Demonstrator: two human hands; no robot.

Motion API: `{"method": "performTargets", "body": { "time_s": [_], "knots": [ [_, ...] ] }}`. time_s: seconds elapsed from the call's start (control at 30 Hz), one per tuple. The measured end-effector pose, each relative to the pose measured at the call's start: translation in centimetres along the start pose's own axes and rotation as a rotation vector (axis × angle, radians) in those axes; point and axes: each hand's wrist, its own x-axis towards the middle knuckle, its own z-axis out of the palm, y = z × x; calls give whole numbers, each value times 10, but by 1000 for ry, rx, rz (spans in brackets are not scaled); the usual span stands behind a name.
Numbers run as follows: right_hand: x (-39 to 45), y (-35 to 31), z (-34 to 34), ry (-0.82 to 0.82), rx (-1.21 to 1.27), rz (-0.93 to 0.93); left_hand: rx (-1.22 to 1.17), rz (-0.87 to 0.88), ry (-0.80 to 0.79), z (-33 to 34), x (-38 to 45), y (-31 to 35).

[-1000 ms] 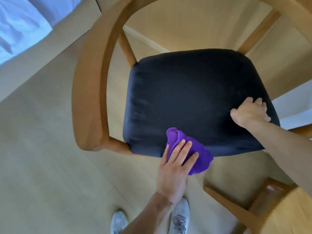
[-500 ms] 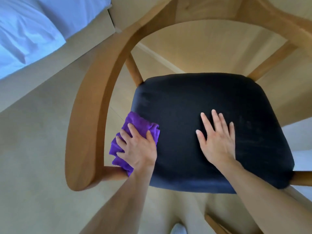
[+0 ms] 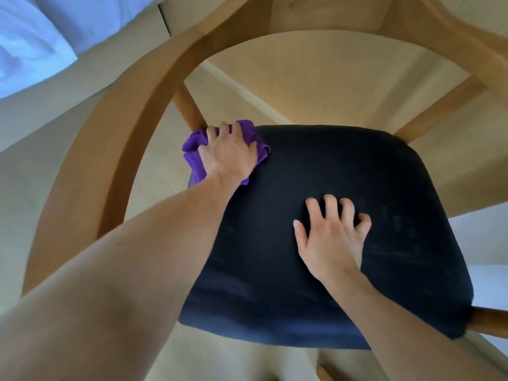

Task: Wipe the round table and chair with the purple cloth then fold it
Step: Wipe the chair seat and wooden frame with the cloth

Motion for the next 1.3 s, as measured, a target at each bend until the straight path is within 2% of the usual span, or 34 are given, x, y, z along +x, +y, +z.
{"method": "performTargets", "body": {
  "time_s": [0.2, 0.4, 0.53, 0.7, 0.83, 1.1, 1.2, 1.3],
  "knots": [
    [0, 0, -8, -85, -10, 1, -33, -30, -68, -5, -23, -16],
    [3, 13, -24, -197, 68, -38, 39, -115, -57, 1, -118, -30],
    [3, 17, -28, -250, 141, -36, 64, 13, -6, 9, -195, -27],
    [0, 14, -31, -358, 137, -10, -8, 322, -15, 25, -293, -44],
    [-5, 5, -36, -429, 154, 71, -11, 466, -8, 33, -307, -72],
    [-77, -28, -30, -276, 392, 267, -92, 548, -36, 31, -314, -93],
    [-102, -31, -35, -255, 524, 342, -137, 473, -35, 24, -310, -85],
    [-108, -12, -53, -203, 570, 366, -277, 373, -13, 14, -303, -52]
  ]
}}
